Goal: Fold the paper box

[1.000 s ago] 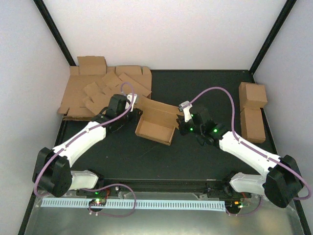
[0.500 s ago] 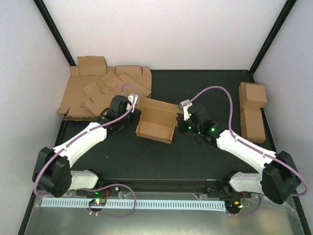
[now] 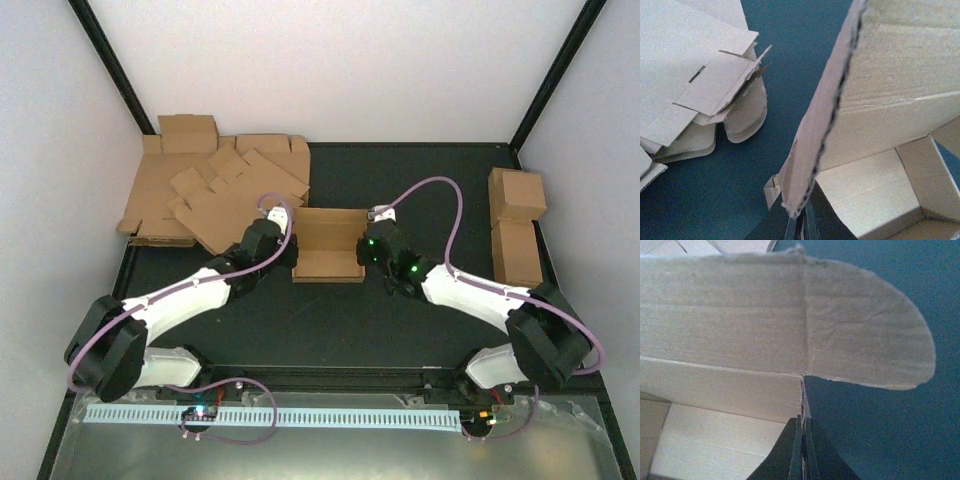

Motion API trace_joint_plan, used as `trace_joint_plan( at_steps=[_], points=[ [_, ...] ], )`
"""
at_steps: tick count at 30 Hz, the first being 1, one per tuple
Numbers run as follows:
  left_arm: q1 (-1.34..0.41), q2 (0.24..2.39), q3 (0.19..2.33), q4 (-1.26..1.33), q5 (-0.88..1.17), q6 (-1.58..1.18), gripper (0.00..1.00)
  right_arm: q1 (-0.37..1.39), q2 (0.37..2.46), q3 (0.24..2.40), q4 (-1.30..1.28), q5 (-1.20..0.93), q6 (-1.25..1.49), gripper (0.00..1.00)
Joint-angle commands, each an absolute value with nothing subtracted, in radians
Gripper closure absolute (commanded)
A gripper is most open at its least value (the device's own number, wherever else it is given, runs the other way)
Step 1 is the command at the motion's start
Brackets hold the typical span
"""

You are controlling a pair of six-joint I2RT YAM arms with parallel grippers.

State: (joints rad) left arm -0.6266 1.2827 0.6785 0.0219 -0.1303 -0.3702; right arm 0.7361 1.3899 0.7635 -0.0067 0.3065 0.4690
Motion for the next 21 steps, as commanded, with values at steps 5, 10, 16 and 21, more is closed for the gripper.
trace_joint_plan(
  at_steps=[5, 10, 16, 21],
  points=[
    [-0.718, 1.306, 0.587, 0.318, -0.263, -0.424, 0.98, 0.801, 1.433, 0.65, 0.302, 0.469, 0.496, 0.98],
    [-0.728, 1.332, 0.546, 0.378, -0.277, -0.429, 0.98, 0.814, 1.454, 0.604, 0.408, 0.495, 0.472, 0.98],
    [-0.733, 1.357, 0.511, 0.434, -0.271, -0.481, 0.98, 0.831, 1.472, 0.557, 0.506, 0.501, 0.439, 0.98],
    [-0.737, 1.375, 0.542, 0.388, -0.276, -0.575, 0.99, 0.835, 1.477, 0.541, 0.516, 0.492, 0.425, 0.98]
  ],
)
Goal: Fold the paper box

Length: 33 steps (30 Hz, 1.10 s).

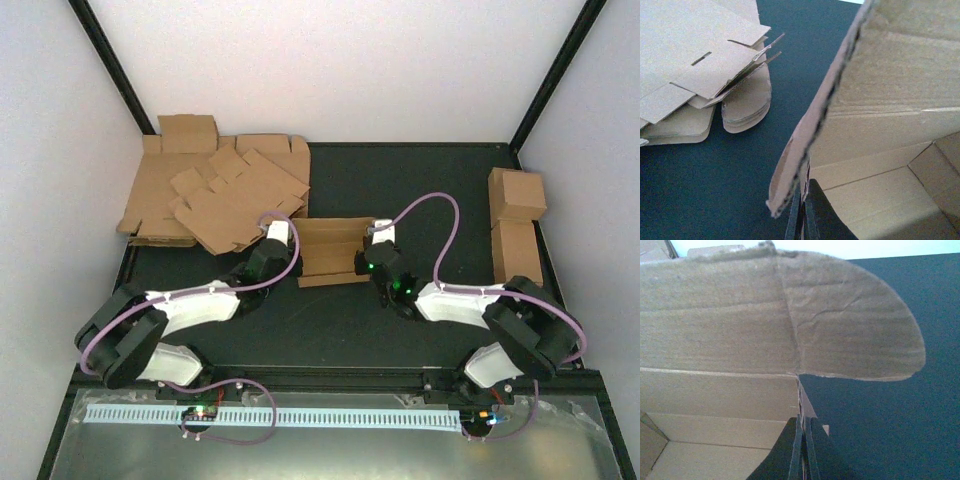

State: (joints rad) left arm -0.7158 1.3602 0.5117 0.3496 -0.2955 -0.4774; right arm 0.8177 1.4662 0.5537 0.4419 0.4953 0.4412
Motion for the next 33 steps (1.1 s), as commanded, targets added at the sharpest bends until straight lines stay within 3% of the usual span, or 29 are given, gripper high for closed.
trace_joint_plan(
  at_steps=[1, 11, 21, 28, 33],
  points=[
    [-0.742, 1.376, 0.545, 0.385, -0.286, -0.585, 0.98, 0.835, 1.475, 0.537, 0.517, 0.492, 0.424, 0.98],
    [-0.847, 1.422, 0.542, 0.403, -0.484, -0.637, 0.98, 0.837, 1.472, 0.477, 0.602, 0.474, 0.362, 0.97],
    [-0.87, 1.479, 0.559, 0.384, -0.531, -0.733, 0.99, 0.837, 1.453, 0.455, 0.611, 0.447, 0.325, 0.95],
    [-0.87, 1.452, 0.561, 0.367, -0.547, -0.671, 0.98, 0.837, 1.332, 0.464, 0.427, 0.411, 0.301, 0.82],
    [-0.873, 1.457, 0.566, 0.374, -0.548, -0.637, 0.98, 0.835, 1.207, 0.457, 0.278, 0.361, 0.286, 0.57]
  ],
)
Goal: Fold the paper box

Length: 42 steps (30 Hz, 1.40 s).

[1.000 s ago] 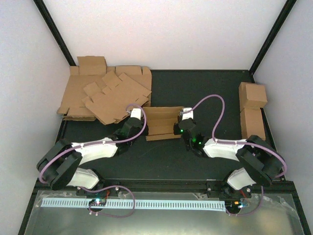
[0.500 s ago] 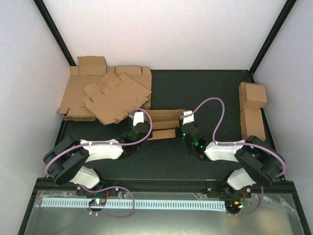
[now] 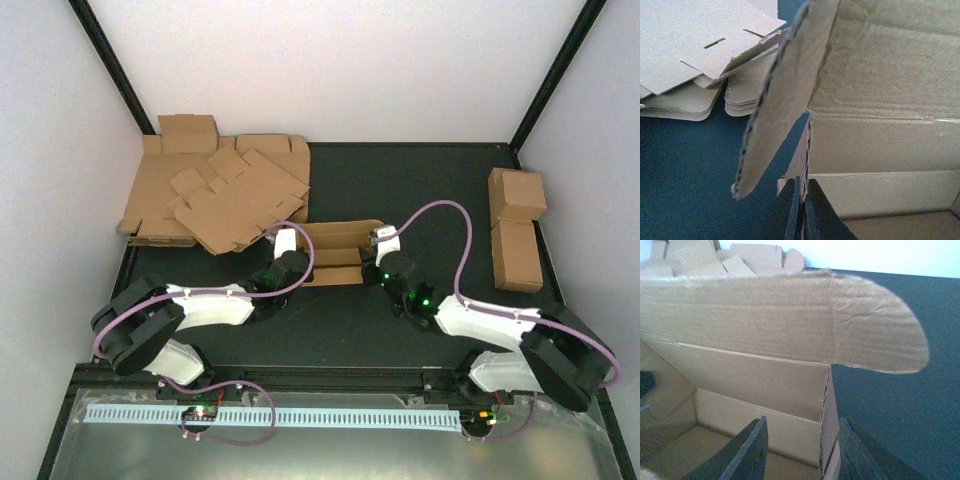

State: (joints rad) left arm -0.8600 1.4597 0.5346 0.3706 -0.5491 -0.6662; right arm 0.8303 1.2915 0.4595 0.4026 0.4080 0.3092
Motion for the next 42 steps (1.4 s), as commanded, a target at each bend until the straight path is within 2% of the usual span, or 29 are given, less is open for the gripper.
trace_joint_plan(
  at_steps=[1, 10, 15, 19, 25, 30, 35, 42],
  points=[
    [-0.874, 1.459, 0.567, 0.376, -0.548, -0.63, 0.99, 0.836, 1.184, 0.455, 0.251, 0.352, 0.284, 0.54],
    [-0.88, 1.459, 0.573, 0.377, -0.545, -0.6, 0.98, 0.832, 0.963, 0.481, 0.055, 0.293, 0.264, 0.38],
    [-0.883, 1.456, 0.572, 0.375, -0.549, -0.598, 0.99, 0.832, 0.9, 0.602, -0.093, 0.271, 0.212, 0.32],
    [-0.89, 1.46, 0.571, 0.397, -0.548, -0.57, 0.98, 0.823, 0.944, 0.747, -0.202, 0.279, 0.178, 0.26],
    [-0.898, 1.46, 0.55, 0.437, -0.549, -0.537, 0.98, 0.735, 1.168, 1.057, -0.447, 0.198, 0.256, 0.27],
    [-0.907, 1.463, 0.521, 0.485, -0.539, -0.525, 0.98, 0.669, 1.335, 1.193, -0.545, 0.063, 0.304, 0.3],
    [-0.932, 1.47, 0.489, 0.551, -0.527, -0.506, 0.98, 0.646, 1.398, 1.176, -0.544, -0.113, 0.317, 0.36],
    [-0.964, 1.512, 0.475, 0.599, -0.553, -0.512, 0.98, 0.646, 1.317, 0.992, -0.458, -0.165, 0.369, 0.39]
  ],
)
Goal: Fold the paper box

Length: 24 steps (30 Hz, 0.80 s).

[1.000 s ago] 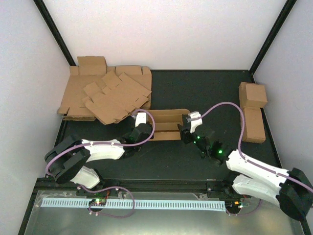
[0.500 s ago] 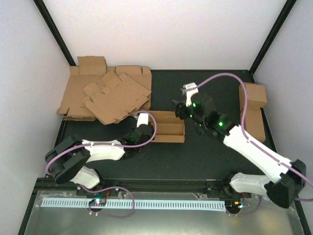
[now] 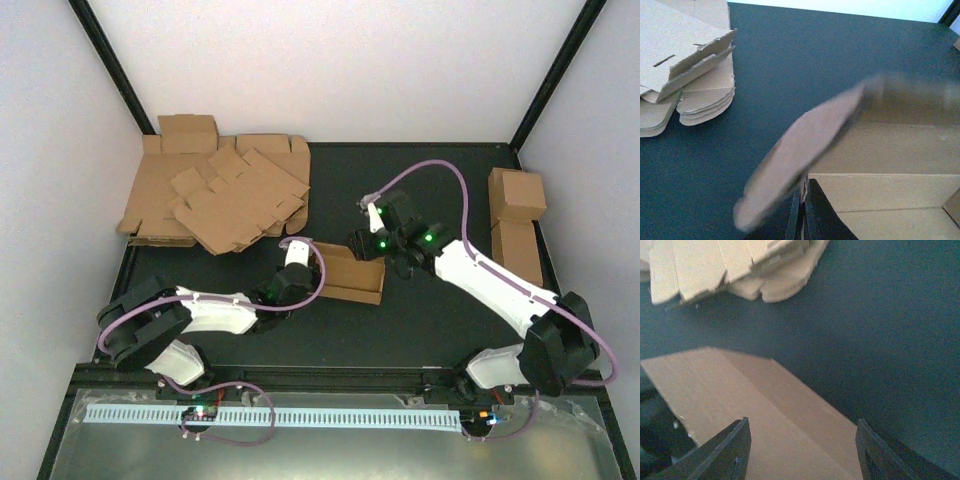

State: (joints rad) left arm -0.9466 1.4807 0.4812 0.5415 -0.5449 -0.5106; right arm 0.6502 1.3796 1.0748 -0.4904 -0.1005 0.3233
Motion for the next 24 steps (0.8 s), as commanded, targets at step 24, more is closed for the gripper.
trace_joint_plan(
  at_steps=[24],
  points=[
    [-0.997, 1.44, 0.432, 0.491, -0.452, -0.58, 0.66, 0.646, 1.138, 0.765, -0.394, -0.278, 0.301, 0.45]
  ],
)
